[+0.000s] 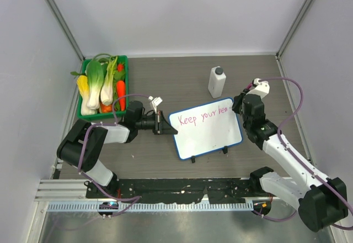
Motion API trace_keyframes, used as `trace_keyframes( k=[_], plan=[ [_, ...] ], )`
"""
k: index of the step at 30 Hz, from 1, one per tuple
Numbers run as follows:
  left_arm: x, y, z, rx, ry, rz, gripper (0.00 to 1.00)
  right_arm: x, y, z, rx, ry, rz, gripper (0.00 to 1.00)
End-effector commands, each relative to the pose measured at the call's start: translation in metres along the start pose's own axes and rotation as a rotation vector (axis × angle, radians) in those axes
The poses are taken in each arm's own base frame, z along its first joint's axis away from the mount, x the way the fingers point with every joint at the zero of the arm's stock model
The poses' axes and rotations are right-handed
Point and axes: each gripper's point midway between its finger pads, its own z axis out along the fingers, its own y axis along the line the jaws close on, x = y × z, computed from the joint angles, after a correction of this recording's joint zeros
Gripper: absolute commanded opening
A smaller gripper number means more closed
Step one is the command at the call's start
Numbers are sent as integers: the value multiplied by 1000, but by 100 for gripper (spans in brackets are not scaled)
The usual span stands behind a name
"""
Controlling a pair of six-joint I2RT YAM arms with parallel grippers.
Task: Write a sentence on the whiteboard
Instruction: Write on the whiteboard with the whiteboard.
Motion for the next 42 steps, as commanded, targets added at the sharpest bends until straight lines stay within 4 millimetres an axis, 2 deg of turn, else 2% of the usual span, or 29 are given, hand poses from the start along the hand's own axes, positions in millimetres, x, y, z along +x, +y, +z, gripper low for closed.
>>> trace_keyframes(
  k=[1,9,19,26,35,42],
  plan=[
    [21,17,3,-60,54,-44,0,-28,4,8,12,-90,32,1],
    [21,16,3,-60,53,-43,0,-28,1,14,14,-92,50,1],
    [21,17,4,-60,56,-45,0,-13,3,16,-10,-51,43,1],
    [21,17,4,-58,58,-46,0,-5,4,12,-34,-20,38,1],
    [21,17,4,-59,57,-46,0,13,-5,4,-28,23,27,1],
    [22,16,4,-57,59,-44,0,15,-10,2,-13,16,27,1]
  ],
)
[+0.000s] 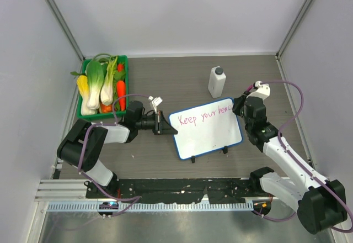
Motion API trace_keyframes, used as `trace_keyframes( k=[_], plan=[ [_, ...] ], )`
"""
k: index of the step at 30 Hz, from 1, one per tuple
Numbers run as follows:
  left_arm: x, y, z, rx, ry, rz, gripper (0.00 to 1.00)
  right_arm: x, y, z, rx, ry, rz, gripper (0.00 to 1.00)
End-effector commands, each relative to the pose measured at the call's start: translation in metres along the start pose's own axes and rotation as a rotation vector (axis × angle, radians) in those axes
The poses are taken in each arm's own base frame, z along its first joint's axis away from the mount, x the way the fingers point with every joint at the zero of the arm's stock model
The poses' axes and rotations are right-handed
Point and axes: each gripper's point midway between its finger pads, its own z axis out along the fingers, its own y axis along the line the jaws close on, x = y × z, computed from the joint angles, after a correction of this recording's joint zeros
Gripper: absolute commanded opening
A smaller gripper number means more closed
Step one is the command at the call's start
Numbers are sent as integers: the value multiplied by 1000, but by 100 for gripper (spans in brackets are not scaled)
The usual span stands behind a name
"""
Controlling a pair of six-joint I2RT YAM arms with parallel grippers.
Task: Write a sentence on the whiteboard
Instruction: Write on the whiteboard with the whiteboard.
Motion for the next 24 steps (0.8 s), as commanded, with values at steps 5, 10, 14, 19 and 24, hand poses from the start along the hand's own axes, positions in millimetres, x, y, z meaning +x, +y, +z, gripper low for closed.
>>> trace_keyframes(
  k=[5,10,14,19,24],
  plan=[
    [21,15,4,-57,58,-44,0,-7,-6,-1,35,-23,6,1],
    [22,15,4,-56,59,-44,0,-15,-7,1,54,-42,-2,2],
    [22,16,4,-60,59,-46,0,-17,-4,2,46,-41,-5,1],
    [23,16,4,-60,59,-44,0,-30,-1,1,46,-71,-2,2],
    [24,17,4,-62,59,-47,0,-54,8,-2,19,-131,11,2]
  ],
)
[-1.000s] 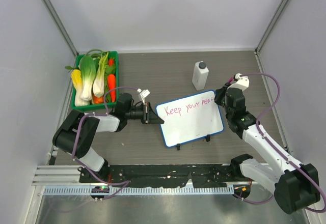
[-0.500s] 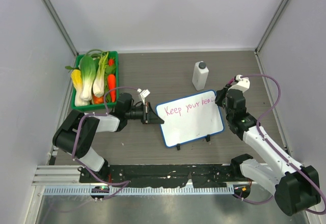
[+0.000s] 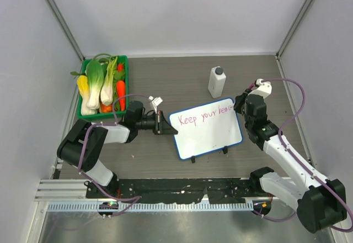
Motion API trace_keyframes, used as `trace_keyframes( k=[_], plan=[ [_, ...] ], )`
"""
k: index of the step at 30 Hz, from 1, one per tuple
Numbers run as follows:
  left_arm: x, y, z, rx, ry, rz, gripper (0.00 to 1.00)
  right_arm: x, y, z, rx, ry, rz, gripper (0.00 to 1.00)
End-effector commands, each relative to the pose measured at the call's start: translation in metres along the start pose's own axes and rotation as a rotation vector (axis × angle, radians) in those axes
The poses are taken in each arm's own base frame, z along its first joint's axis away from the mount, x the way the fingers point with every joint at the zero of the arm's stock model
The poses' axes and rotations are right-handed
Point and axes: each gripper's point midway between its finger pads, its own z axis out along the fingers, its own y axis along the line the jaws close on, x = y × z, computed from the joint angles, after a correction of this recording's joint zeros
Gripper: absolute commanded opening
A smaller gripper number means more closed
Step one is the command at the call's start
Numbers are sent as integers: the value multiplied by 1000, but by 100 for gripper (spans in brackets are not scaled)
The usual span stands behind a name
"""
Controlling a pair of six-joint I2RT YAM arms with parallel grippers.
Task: Write a sentence on the whiteboard
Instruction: Write on the whiteboard with the whiteboard.
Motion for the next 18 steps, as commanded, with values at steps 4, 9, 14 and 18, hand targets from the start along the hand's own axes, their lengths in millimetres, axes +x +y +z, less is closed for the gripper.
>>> trace_keyframes(
  k=[4,9,14,18],
  plan=[
    [23,17,4,-62,56,-46,0,-56,16,1,-15,-128,21,1],
    [24,16,3,-62,56,-46,0,-61,22,12,-17,-128,22,1],
    [23,17,3,-64,54,-47,0,-51,18,21,2,-100,8,2],
    [24,17,3,-65,56,-49,0,-41,15,22,1,-79,6,1]
  ],
)
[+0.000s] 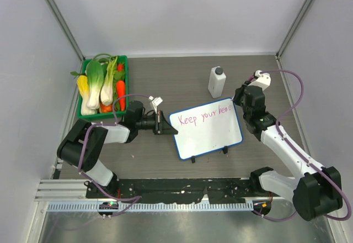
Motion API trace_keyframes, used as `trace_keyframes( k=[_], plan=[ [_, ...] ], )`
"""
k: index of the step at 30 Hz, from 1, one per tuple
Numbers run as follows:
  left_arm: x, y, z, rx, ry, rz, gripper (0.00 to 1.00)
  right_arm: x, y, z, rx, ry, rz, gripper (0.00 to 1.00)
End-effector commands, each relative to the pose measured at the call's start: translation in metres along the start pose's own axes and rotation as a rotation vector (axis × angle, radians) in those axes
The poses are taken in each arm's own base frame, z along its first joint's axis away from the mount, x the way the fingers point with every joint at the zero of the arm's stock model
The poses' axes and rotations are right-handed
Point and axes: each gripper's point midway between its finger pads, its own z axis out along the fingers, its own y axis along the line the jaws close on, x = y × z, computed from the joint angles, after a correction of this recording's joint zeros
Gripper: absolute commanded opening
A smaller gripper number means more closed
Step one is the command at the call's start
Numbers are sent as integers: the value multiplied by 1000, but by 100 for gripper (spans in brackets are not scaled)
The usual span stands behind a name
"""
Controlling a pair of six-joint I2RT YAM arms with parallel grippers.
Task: Write a sentence on the whiteboard
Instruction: Write on the whiteboard with the whiteboard.
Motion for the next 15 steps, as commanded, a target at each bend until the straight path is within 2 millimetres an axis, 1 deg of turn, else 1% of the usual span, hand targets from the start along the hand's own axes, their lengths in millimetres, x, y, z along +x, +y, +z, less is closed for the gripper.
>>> trace_keyframes(
  k=[1,2,12,15],
  plan=[
    [24,17,3,-67,56,-51,0,-16,4,0,-16,-51,18,1],
    [24,17,3,-65,56,-51,0,-15,3,-1,-16,-51,19,1],
    [23,18,3,-66,56,-51,0,12,-7,-9,-16,12,21,2],
    [23,17,3,-65,56,-49,0,17,-9,-12,-19,21,22,1]
  ],
)
